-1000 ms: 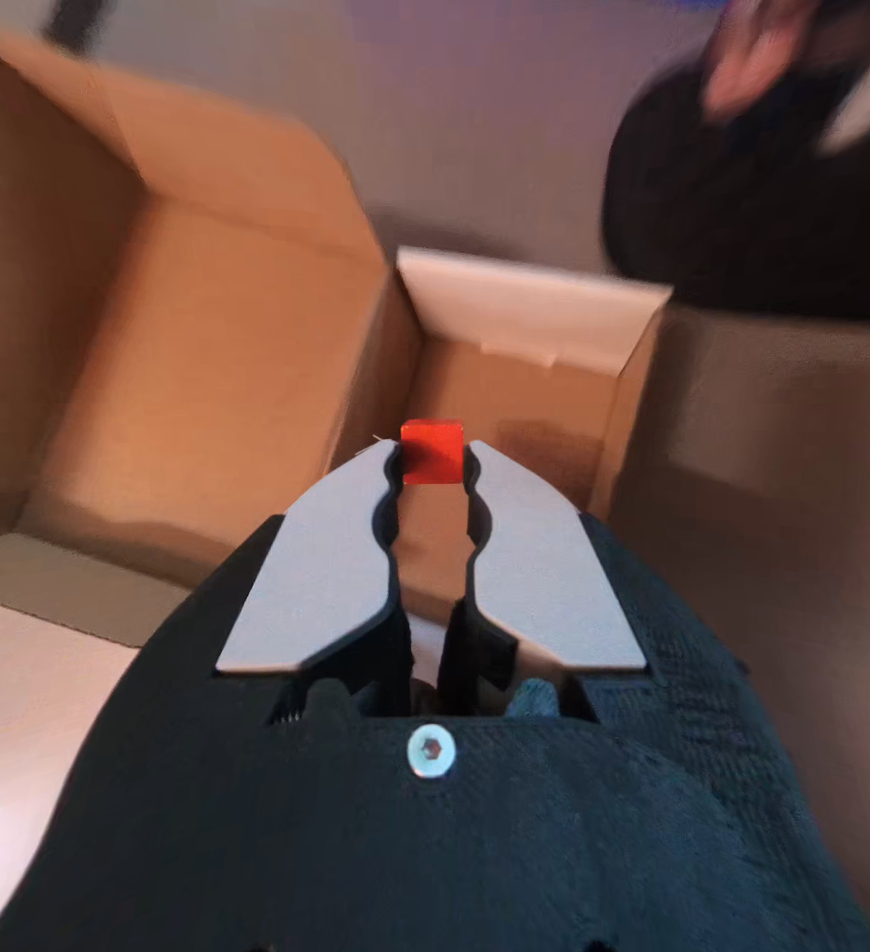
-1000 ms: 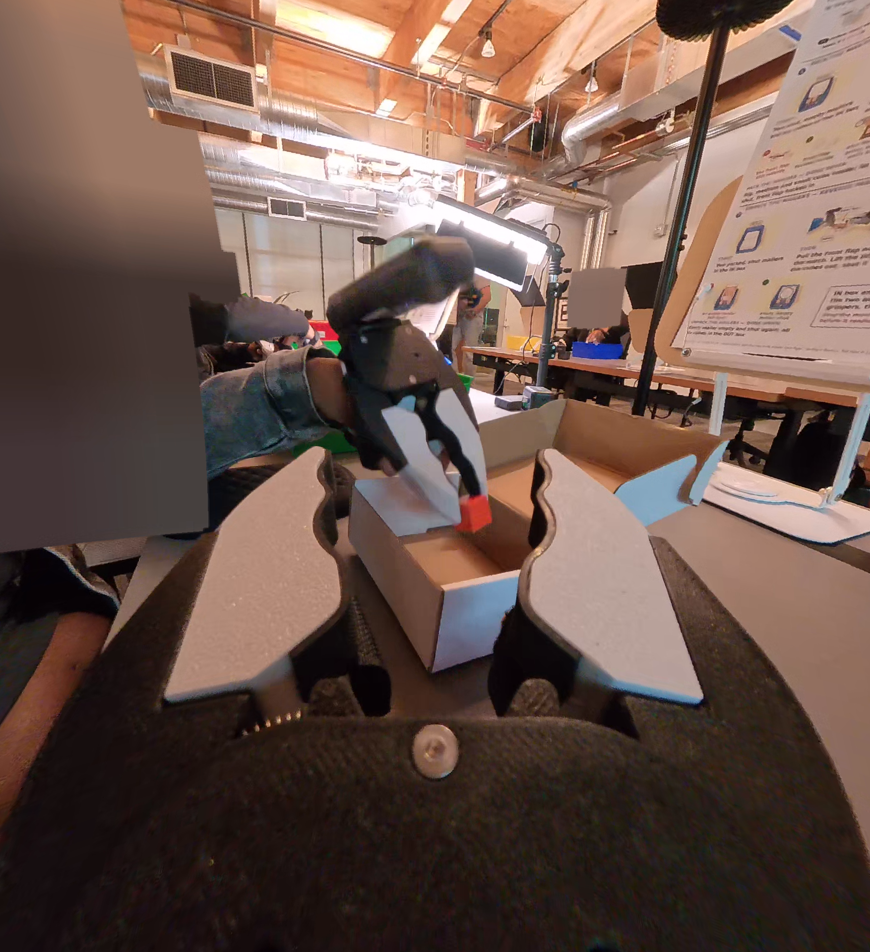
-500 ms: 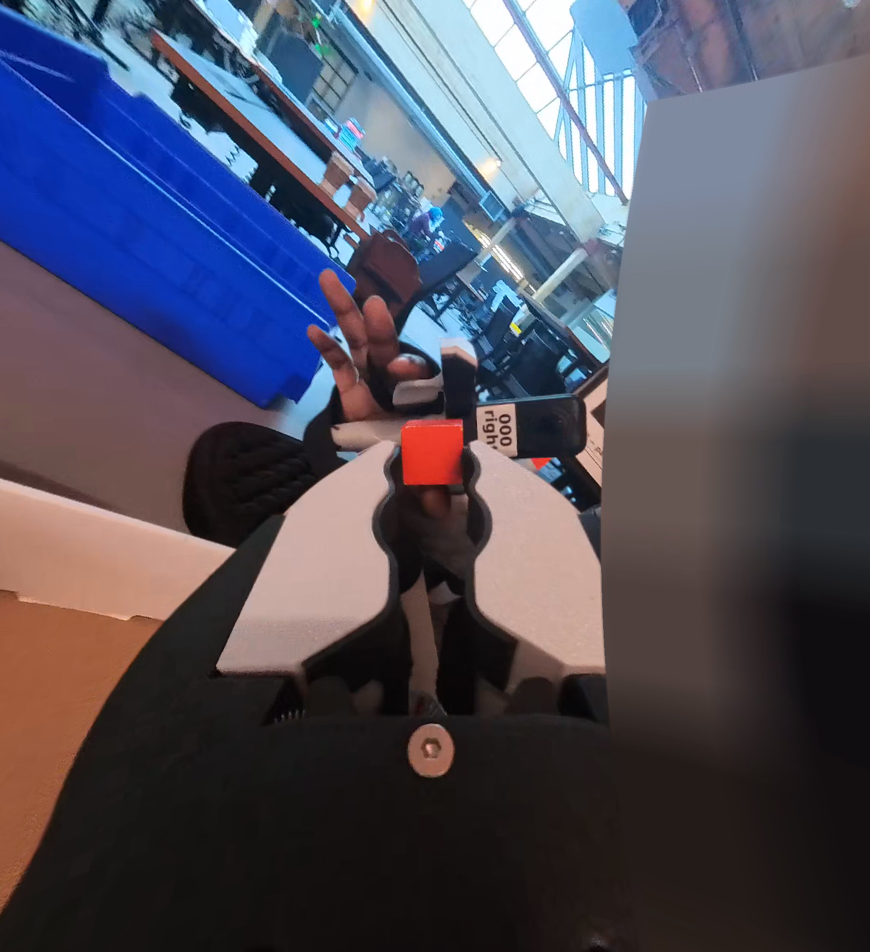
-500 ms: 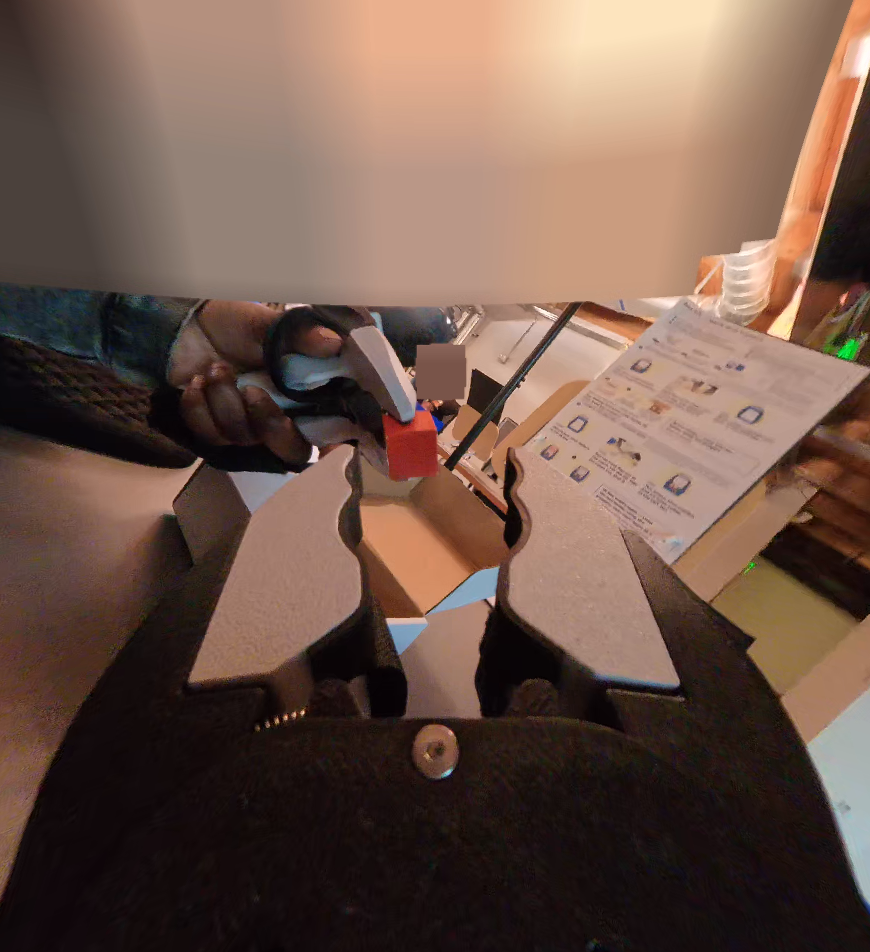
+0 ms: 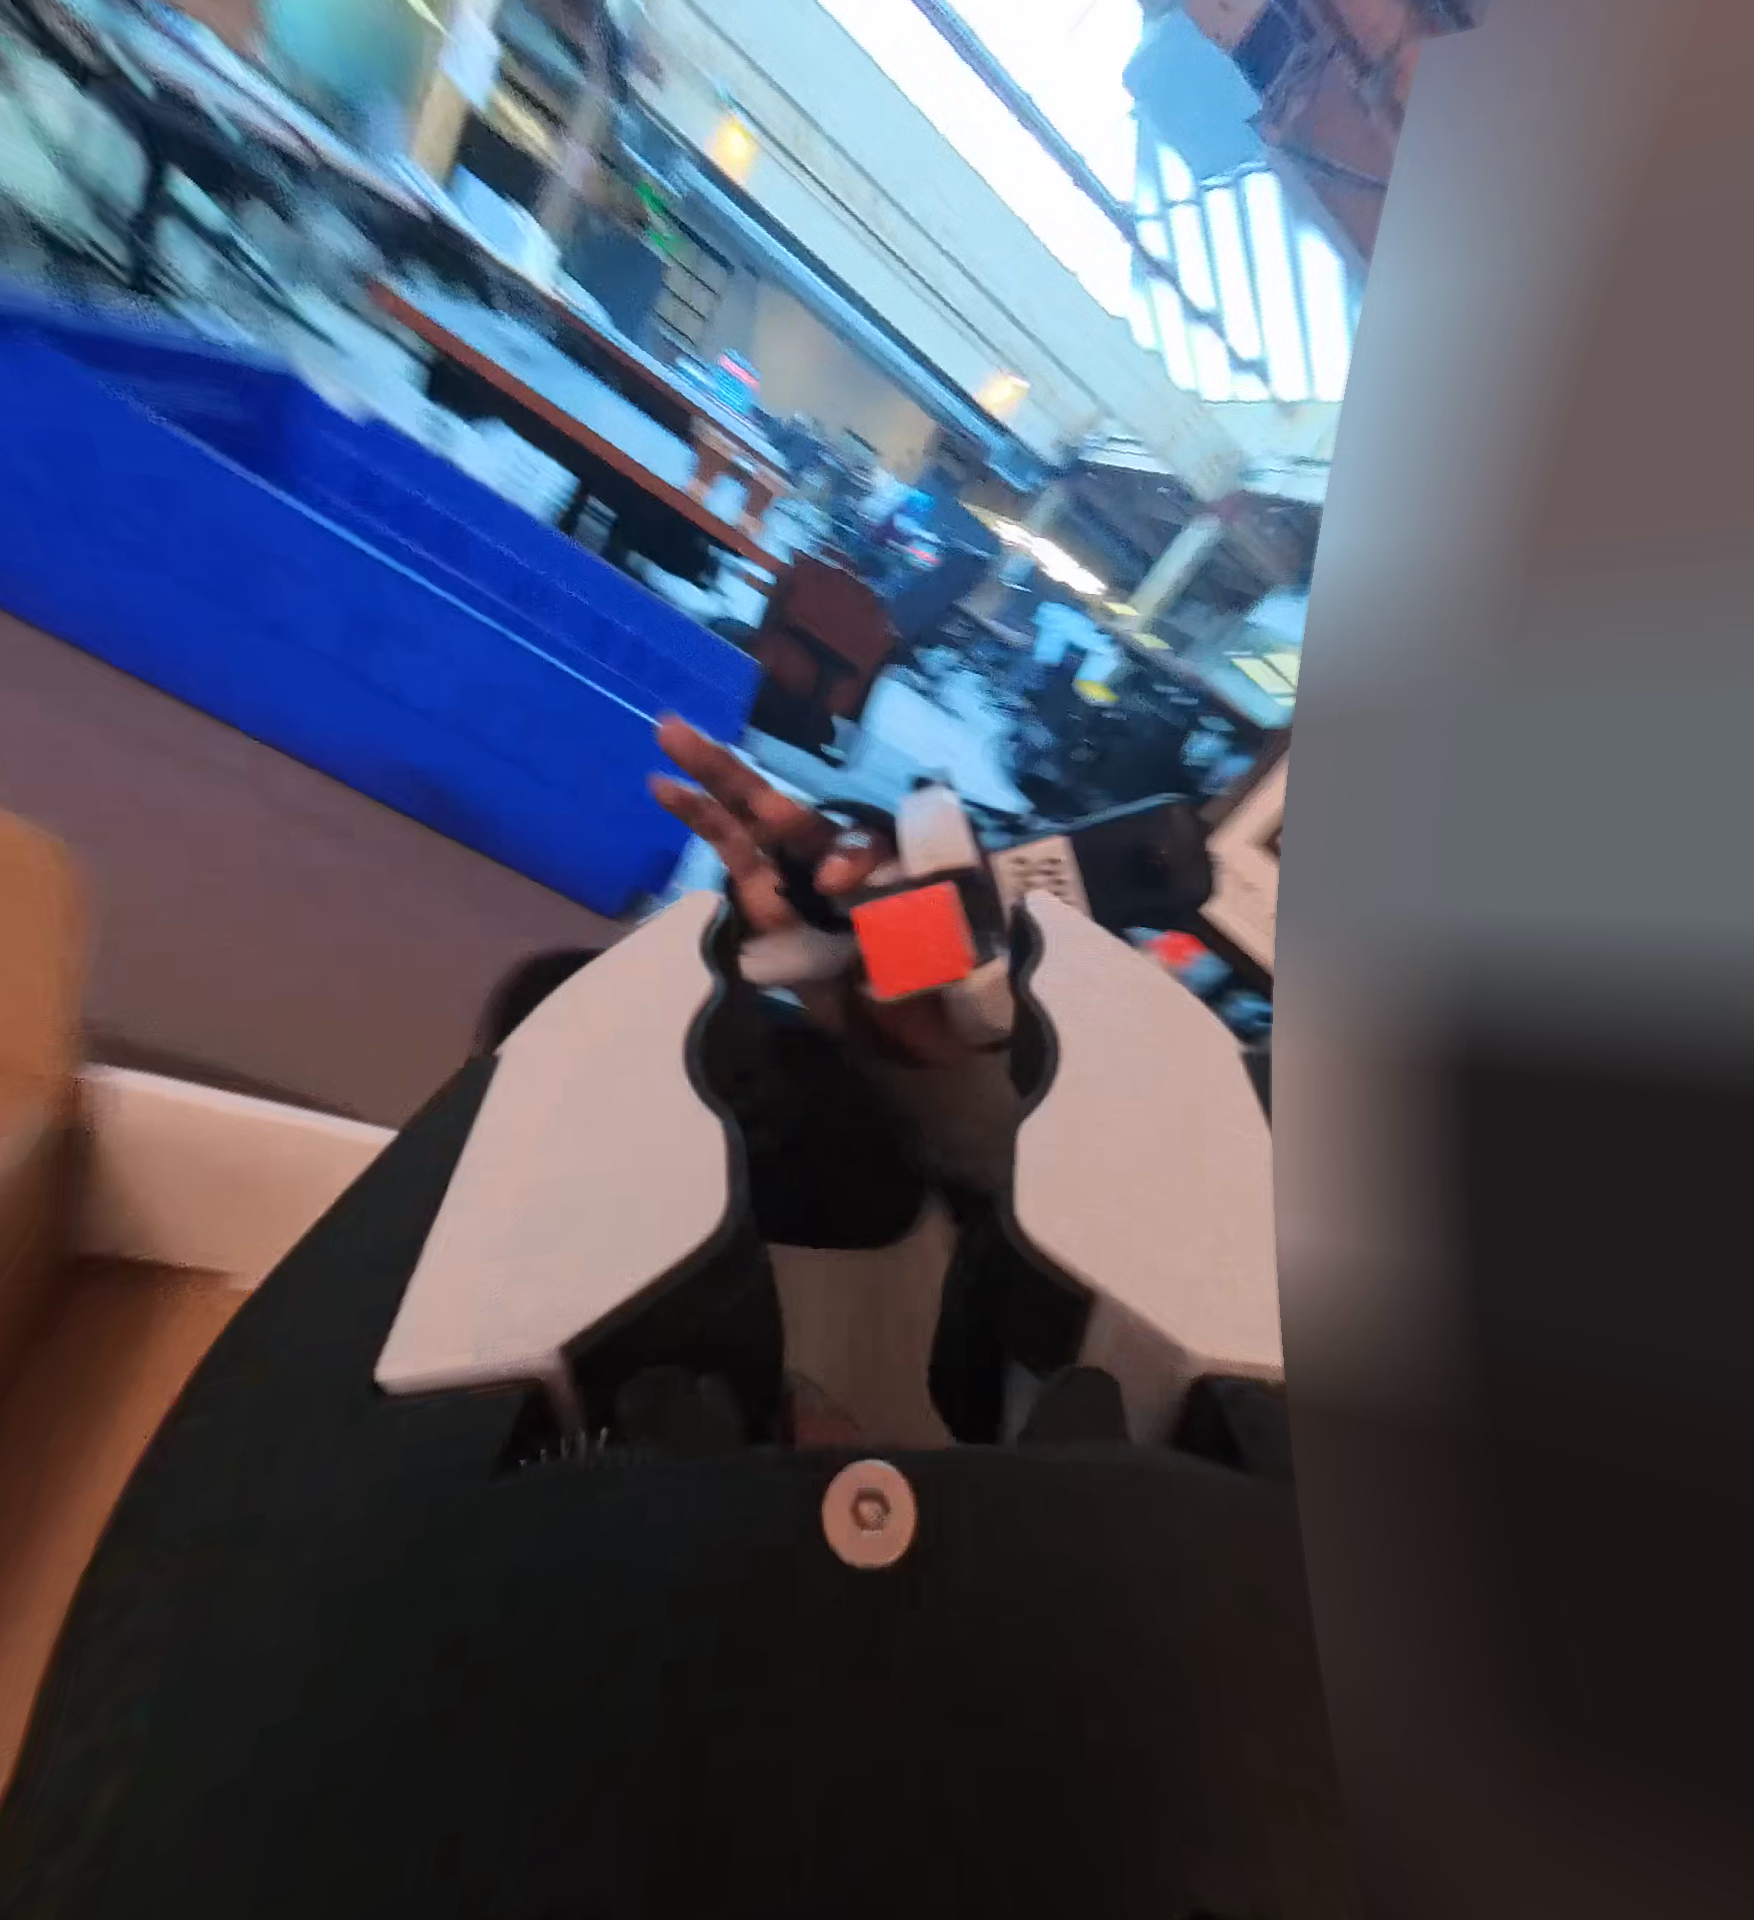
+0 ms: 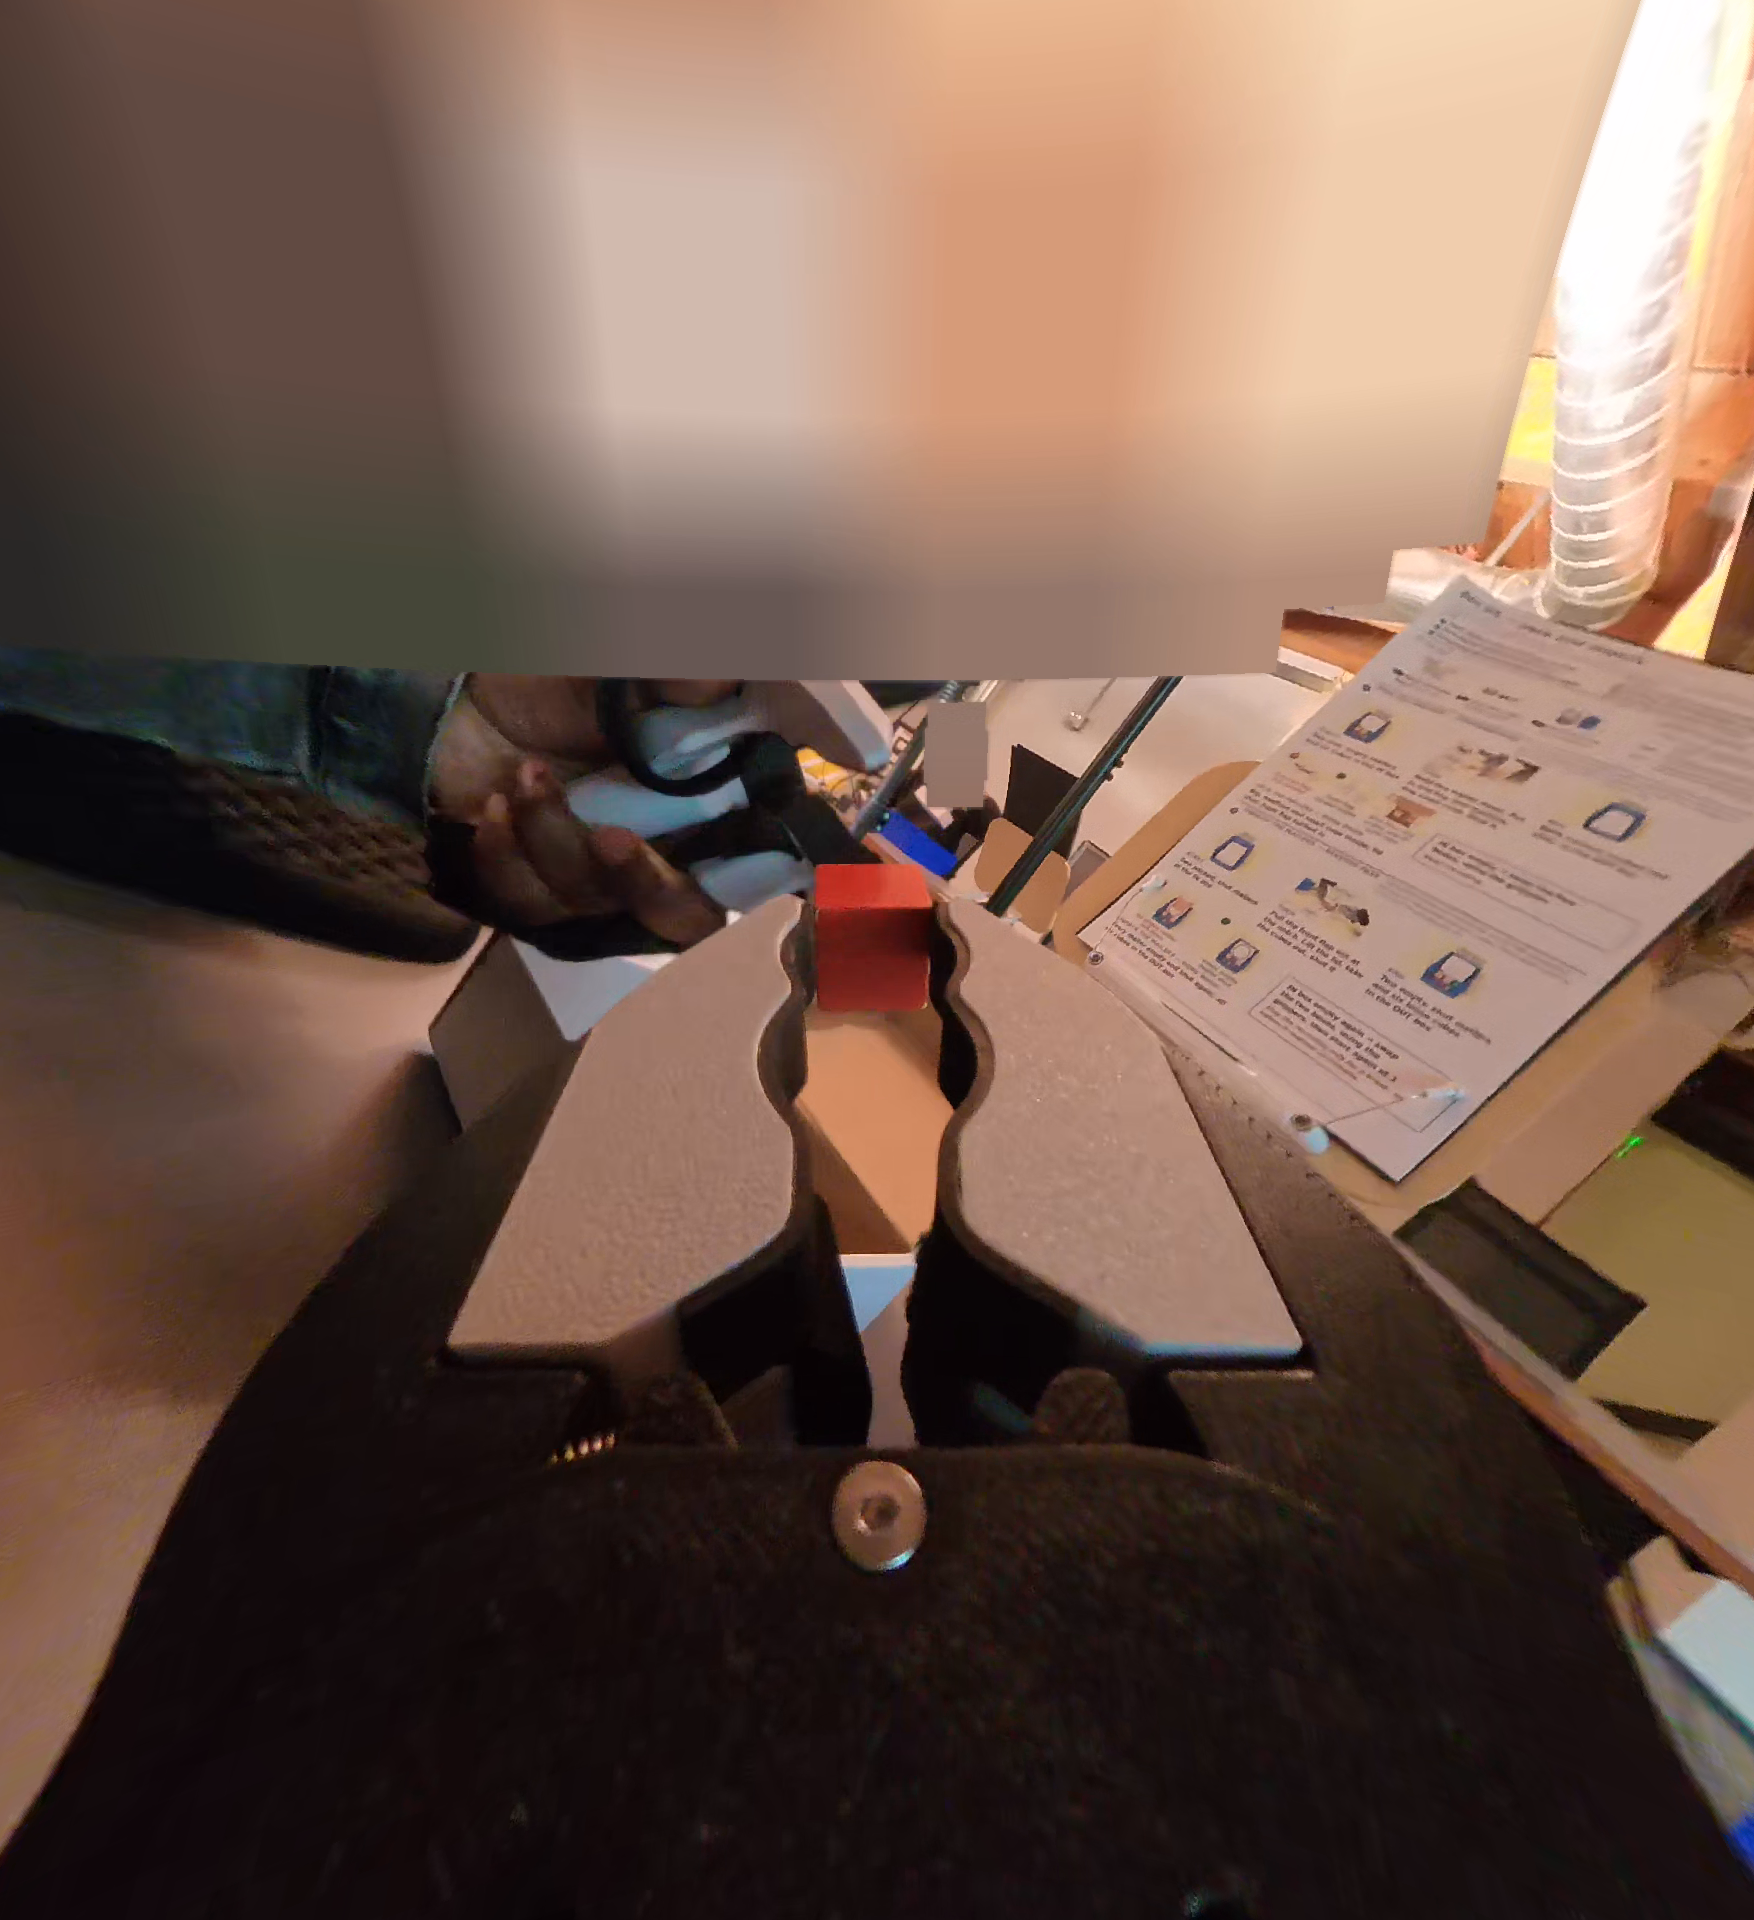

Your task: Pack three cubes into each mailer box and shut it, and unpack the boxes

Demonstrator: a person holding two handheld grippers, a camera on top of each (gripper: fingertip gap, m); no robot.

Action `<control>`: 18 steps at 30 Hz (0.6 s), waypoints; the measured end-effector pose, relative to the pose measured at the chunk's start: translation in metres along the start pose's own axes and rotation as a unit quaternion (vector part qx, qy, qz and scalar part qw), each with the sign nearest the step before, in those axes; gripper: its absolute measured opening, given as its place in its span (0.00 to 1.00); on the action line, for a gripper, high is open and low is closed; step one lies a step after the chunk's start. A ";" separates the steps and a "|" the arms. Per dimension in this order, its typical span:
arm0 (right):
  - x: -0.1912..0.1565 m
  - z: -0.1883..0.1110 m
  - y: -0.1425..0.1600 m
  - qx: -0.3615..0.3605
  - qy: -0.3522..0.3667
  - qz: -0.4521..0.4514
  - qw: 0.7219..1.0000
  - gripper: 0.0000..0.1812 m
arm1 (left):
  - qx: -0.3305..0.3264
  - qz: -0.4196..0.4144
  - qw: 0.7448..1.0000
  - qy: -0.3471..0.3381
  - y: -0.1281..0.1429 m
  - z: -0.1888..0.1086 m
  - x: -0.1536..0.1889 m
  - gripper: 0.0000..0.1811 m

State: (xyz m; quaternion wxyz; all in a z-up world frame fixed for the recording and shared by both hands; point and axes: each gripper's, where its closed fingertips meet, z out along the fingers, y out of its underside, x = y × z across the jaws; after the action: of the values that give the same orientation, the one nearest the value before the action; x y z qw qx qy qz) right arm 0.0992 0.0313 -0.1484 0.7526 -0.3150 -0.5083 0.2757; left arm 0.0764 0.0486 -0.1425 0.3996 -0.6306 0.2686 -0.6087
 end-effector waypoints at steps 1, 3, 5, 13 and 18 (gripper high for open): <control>0.004 -0.002 -0.001 0.005 0.006 0.019 1.000 0.11 | 0.018 0.052 0.997 -0.049 -0.011 -0.010 -0.008 0.32; 0.017 -0.007 -0.004 0.015 0.027 0.054 0.998 0.11 | 0.063 0.171 0.966 -0.183 -0.036 -0.040 -0.028 0.37; 0.035 -0.015 -0.007 0.019 0.058 0.074 0.995 0.11 | 0.115 0.289 0.893 -0.326 -0.061 -0.084 -0.046 0.40; 0.133 -0.108 0.037 -0.327 0.165 0.183 0.912 0.12 | 0.175 0.352 0.820 -0.416 -0.075 -0.131 -0.052 0.39; 0.124 -0.178 0.090 -0.566 0.094 0.285 0.768 0.12 | 0.140 0.376 0.814 -0.421 -0.069 -0.121 -0.055 0.39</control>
State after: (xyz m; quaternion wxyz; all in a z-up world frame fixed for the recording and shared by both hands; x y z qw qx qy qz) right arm 0.2991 0.1463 -0.1938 0.3688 -0.8385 -0.3860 0.1087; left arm -0.0585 0.1092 -0.1231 0.7550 -0.6127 0.2020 -0.1171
